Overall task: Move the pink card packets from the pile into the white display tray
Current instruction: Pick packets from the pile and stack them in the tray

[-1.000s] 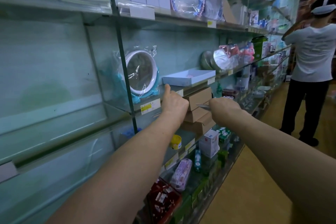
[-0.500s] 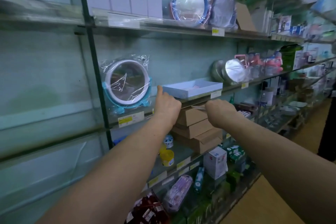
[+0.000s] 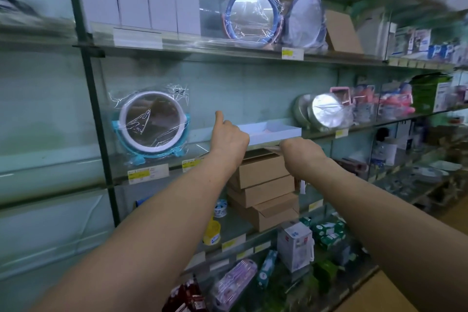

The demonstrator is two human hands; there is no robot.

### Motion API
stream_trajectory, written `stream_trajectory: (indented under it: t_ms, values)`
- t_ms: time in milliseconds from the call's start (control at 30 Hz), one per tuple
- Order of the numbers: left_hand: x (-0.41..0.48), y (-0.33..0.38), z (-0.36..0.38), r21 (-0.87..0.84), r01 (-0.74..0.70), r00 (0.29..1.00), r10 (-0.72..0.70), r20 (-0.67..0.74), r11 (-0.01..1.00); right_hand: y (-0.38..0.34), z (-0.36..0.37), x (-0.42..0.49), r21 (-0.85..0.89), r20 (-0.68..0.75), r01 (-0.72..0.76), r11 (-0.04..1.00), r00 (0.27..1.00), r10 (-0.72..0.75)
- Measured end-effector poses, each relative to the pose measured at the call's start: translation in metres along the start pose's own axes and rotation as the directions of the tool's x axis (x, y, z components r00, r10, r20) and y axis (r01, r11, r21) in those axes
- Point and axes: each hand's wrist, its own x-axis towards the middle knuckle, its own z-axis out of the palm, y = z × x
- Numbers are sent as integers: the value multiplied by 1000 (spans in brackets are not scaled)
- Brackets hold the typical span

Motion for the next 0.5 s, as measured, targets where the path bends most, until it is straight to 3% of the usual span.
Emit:
stream_trajectory:
  t_ms: [500]
  values:
    - [125,15,15,70,53,997,-49,-51,996,49,23,126,1,-136,87,996,987,-86]
